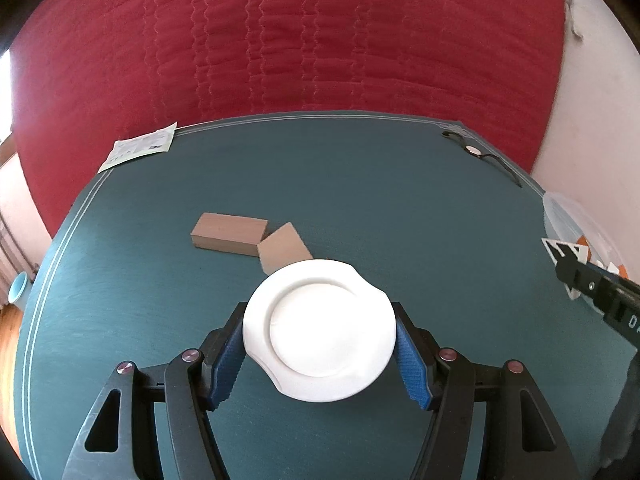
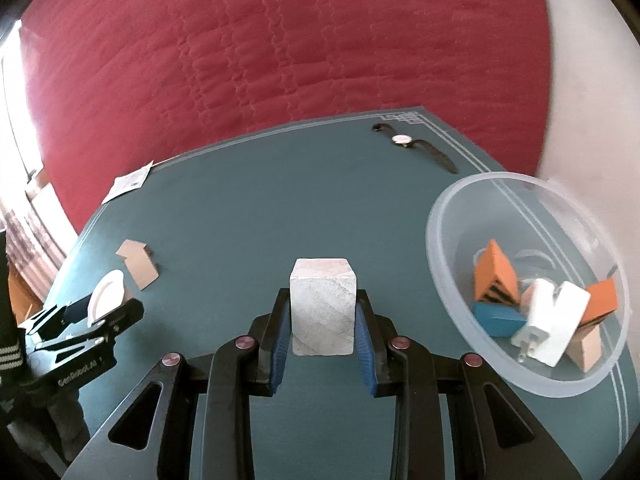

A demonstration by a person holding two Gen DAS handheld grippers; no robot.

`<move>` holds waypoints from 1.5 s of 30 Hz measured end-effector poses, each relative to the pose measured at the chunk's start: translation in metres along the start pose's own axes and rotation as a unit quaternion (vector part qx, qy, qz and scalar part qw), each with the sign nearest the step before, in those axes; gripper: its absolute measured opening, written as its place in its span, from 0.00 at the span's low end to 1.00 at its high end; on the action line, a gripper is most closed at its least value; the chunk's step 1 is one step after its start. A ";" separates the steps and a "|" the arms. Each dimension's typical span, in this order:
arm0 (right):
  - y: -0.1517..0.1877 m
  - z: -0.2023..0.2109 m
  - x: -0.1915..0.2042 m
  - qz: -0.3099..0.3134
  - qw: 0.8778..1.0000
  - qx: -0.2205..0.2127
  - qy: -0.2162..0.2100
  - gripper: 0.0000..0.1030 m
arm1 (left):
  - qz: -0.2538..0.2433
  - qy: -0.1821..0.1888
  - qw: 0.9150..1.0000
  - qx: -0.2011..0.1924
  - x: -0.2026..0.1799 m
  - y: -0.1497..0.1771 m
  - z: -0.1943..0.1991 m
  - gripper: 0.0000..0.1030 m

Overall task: Organize rigid objects
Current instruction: 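Carry the white block and white plate over the clear bowl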

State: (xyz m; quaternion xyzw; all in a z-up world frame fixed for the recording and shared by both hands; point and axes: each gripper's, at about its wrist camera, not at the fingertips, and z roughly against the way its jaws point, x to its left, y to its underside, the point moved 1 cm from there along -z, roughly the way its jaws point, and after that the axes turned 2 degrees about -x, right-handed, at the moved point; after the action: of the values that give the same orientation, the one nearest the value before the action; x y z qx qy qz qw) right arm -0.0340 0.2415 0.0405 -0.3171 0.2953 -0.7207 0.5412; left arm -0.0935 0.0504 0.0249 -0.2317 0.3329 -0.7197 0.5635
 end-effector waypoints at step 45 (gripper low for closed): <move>0.003 0.024 -0.125 -0.082 0.984 -0.036 0.157 0.32 | -0.045 0.011 0.999 -0.011 -0.037 0.010 0.009 0.68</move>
State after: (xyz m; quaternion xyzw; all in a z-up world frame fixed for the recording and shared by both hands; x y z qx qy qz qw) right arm 0.0132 0.3601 0.0360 -0.2428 0.3752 -0.7923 0.4153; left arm -0.0705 0.0827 0.0252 -0.2446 0.3359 -0.7431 0.5245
